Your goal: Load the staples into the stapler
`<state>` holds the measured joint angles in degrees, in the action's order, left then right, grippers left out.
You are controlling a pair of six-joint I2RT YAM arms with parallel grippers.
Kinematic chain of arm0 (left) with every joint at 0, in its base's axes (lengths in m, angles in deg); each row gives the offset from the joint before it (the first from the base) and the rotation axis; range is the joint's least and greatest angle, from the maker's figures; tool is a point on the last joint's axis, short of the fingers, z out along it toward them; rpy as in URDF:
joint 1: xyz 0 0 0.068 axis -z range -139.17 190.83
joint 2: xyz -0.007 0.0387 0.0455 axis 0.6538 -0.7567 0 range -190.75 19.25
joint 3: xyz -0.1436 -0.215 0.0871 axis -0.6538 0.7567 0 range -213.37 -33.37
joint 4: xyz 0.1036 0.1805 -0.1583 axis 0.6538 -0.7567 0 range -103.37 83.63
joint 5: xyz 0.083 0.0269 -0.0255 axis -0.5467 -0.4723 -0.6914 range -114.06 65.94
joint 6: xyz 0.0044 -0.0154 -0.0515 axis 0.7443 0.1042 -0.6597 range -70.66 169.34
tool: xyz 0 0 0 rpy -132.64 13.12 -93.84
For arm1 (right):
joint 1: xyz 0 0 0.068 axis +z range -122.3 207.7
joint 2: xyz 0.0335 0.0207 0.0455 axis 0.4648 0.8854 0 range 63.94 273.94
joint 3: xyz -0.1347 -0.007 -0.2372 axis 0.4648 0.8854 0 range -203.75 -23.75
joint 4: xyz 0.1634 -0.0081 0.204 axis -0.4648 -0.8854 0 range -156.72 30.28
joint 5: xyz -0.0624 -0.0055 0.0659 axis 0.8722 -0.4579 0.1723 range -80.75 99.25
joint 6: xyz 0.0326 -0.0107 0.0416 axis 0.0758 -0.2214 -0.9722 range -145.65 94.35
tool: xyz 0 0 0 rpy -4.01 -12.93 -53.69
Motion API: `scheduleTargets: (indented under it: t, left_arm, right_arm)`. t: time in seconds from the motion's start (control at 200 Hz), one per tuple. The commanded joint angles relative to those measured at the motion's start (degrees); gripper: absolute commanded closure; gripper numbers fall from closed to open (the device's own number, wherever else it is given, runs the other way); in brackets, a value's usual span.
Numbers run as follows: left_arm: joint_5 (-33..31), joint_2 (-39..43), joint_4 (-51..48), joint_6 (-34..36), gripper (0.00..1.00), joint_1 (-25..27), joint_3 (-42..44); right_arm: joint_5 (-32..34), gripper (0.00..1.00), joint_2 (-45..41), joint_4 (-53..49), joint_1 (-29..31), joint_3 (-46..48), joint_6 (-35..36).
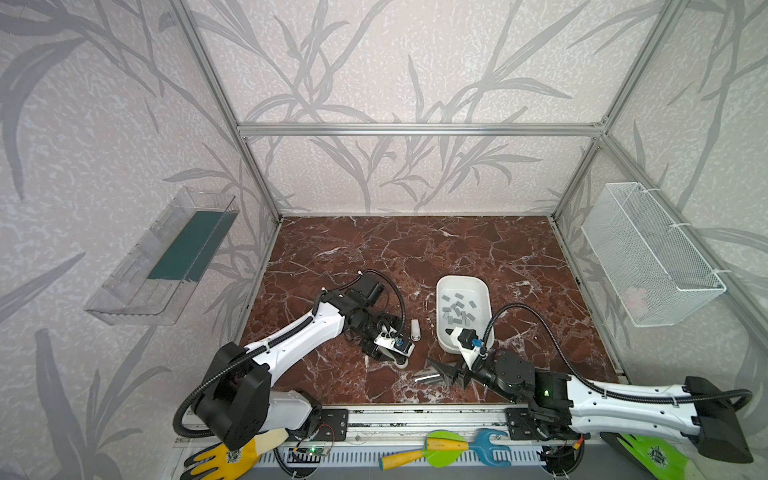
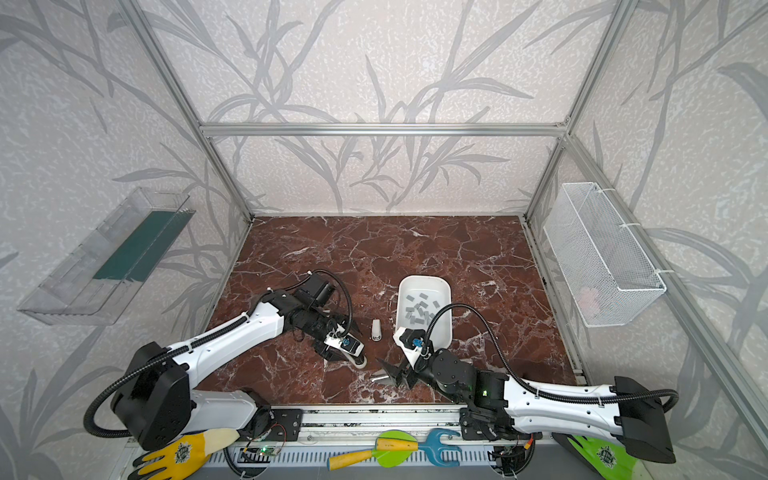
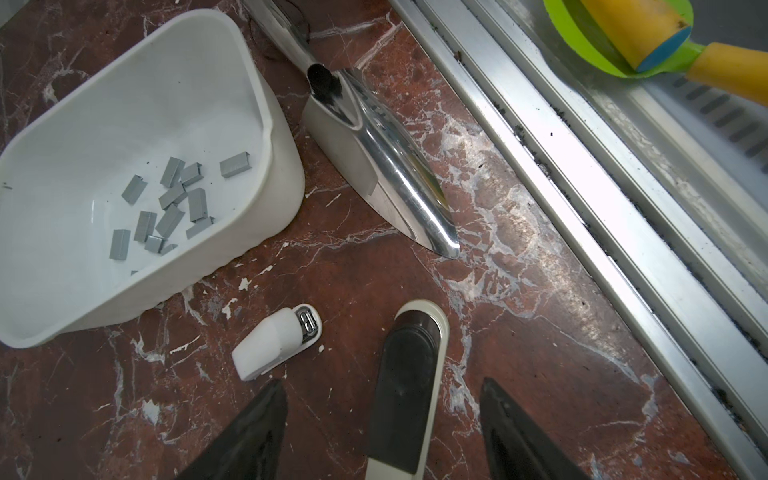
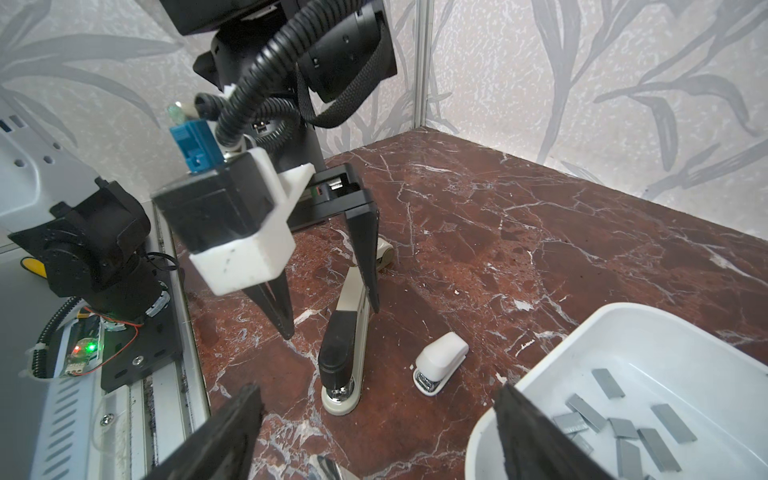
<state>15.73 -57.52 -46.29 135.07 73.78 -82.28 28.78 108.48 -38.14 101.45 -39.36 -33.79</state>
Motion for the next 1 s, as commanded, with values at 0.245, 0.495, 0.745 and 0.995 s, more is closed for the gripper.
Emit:
scheduleTargets:
  t: [0.245,0.495,0.745,0.995]
  left_arm:
    - [-0.84,-7.13,-1.85,3.1,0.29,0.92,-1.8]
    - [-2.11,-10.21,-2.08,6.07,0.33,1.26,-1.71]
    - [-3.29,-12.15,-3.77,9.29,0.39,1.51,-2.49]
    - [-4.98,-13.49,-3.84,11.21,0.45,2.51,-2.19]
  right_arm:
    - [1.6,0.12,0.68,-0.95,-0.25,-0.81,-0.96]
    - [2.49,0.13,2.0,0.01,-0.19,-0.91,-1.4]
    - [2.16,0.12,3.02,-1.37,-0.19,-2.05,-1.36]
    - [2.31,0.12,2.75,-0.51,-0.2,-1.17,-2.06]
